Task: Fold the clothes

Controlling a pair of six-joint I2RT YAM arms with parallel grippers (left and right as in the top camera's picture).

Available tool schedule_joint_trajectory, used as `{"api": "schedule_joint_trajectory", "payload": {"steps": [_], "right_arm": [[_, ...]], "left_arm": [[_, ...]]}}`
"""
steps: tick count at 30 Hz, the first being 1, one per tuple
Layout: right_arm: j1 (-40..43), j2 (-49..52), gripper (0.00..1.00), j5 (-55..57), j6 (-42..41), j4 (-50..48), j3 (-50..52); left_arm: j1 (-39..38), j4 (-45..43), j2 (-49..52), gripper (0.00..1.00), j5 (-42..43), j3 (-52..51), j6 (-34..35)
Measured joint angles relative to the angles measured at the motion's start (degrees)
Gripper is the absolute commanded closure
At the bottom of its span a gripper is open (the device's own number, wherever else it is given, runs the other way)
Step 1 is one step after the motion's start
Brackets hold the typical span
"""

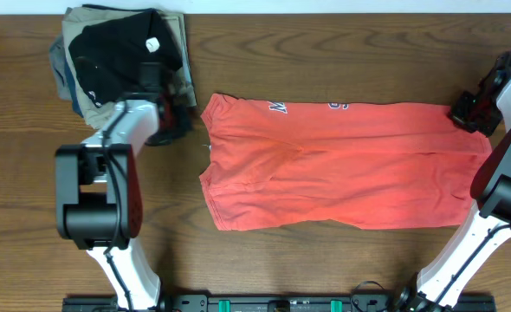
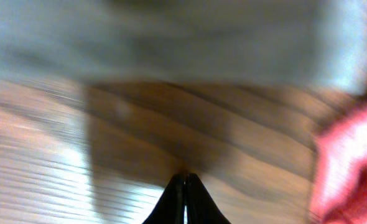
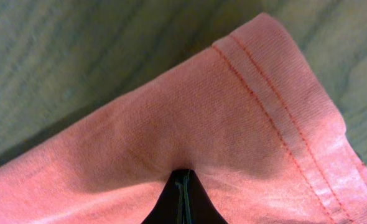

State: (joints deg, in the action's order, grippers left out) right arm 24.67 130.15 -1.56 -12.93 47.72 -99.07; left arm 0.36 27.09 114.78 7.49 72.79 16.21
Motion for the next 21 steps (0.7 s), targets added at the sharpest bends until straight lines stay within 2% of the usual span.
{"api": "schedule_joint_trajectory", "payload": {"steps": [8, 11, 13, 14, 15, 16, 17, 19, 21], "right_arm": [[-0.96, 0.83, 0.99, 0.5, -0.02, -2.36, -1.42], [-1.18, 2.58, 0.99, 1.07, -0.48, 1.51, -5.6], [-1.25, 3.56, 0.95, 1.51, -1.27, 5.2, -9.57], [-1.25, 4.09, 0.9, 1.66, -1.88, 7.89, -12.39], [-1.25, 4.28, 0.86, 1.84, -2.45, 9.99, -14.8], [-1.25, 4.42, 0.8, 1.99, -3.1, 12.83, -18.43], [-1.25, 4.42, 0.78, 2.16, -3.89, 14.84, -20.85], [-1.25, 4.35, 0.76, 2.36, -5.35, 19.89, -26.49], [-1.25, 4.24, 0.76, 2.27, -6.64, 24.98, -31.23]], "left_arm": [[2.95, 0.76, -0.02, 0.94, -2.25, 0.39, -1.27], [2.86, 2.99, -0.61, 0.94, -2.67, 0.48, -1.6], [2.86, 4.52, -1.73, 0.93, -2.97, 0.46, -1.64], [2.86, 5.73, -3.19, 0.85, -3.13, 0.46, -1.6], [2.86, 6.84, -4.7, 0.7, -3.19, 0.46, -1.73], [2.86, 8.28, -6.88, 0.44, -3.1, 0.46, -1.57], [2.86, 9.46, -9.35, 0.24, -2.82, 0.46, -1.2], [2.86, 12.63, -15.15, 0.1, -1.4, 0.46, -1.16], [2.86, 16.79, -20.74, 0.06, 0.04, 0.48, -1.16]]}}
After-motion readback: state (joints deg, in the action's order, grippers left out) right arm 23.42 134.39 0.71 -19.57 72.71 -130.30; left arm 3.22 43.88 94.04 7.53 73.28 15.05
